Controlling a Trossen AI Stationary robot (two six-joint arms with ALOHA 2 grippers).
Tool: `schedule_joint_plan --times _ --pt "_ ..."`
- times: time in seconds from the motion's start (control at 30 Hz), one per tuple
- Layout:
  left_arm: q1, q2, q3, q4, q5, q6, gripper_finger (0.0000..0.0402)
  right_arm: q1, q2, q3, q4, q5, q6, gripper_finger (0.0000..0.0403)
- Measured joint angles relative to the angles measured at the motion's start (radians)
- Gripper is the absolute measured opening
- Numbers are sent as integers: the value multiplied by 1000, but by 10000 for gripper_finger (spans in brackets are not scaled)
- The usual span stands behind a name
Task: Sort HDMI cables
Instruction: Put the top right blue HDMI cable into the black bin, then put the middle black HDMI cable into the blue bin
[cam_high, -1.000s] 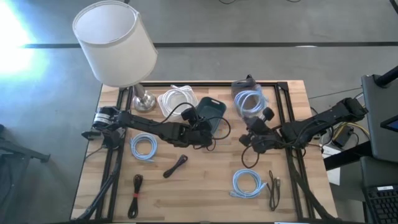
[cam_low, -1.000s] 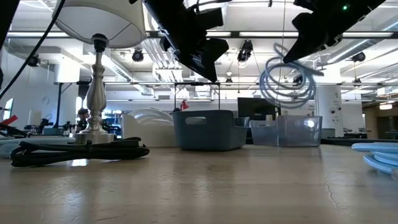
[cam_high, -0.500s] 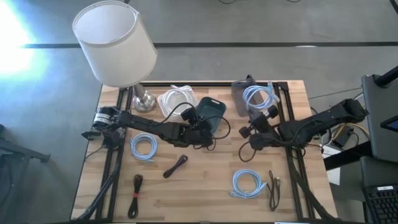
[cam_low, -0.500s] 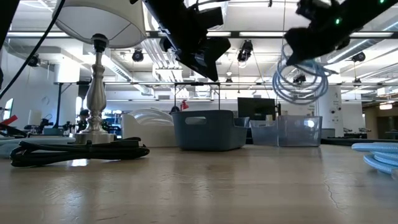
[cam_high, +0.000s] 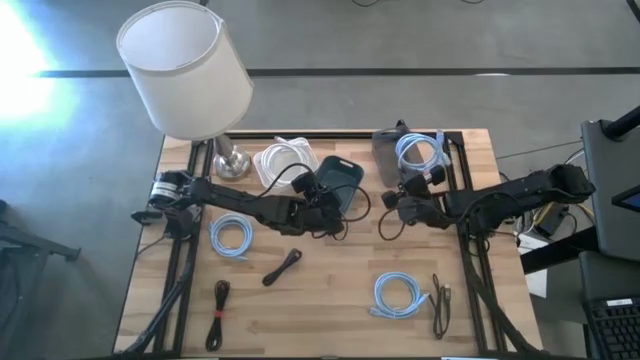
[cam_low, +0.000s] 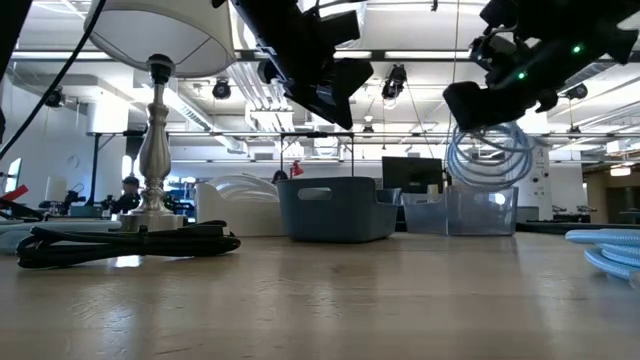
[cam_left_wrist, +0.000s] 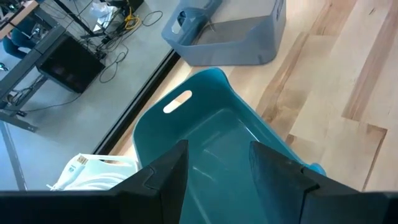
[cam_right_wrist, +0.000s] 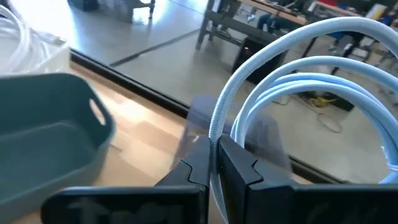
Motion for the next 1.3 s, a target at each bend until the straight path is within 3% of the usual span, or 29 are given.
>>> schedule_joint_plan --times 0.2,0.57,0.87,1.1,1.3 --pt "3 0 0 14 0 0 174 -30 16 -87 226 -63 -148 13" --pt "3 0 0 32 0 2 174 -68 51 -113 250 -59 -132 13" --pt "3 0 0 32 0 2 174 -136 103 -112 371 -69 -132 15" --pt "5 0 0 32 0 2 174 -258 178 -113 390 -159 -107 51" --pt "5 0 0 32 0 2 174 -283 240 -104 459 -169 -108 76"
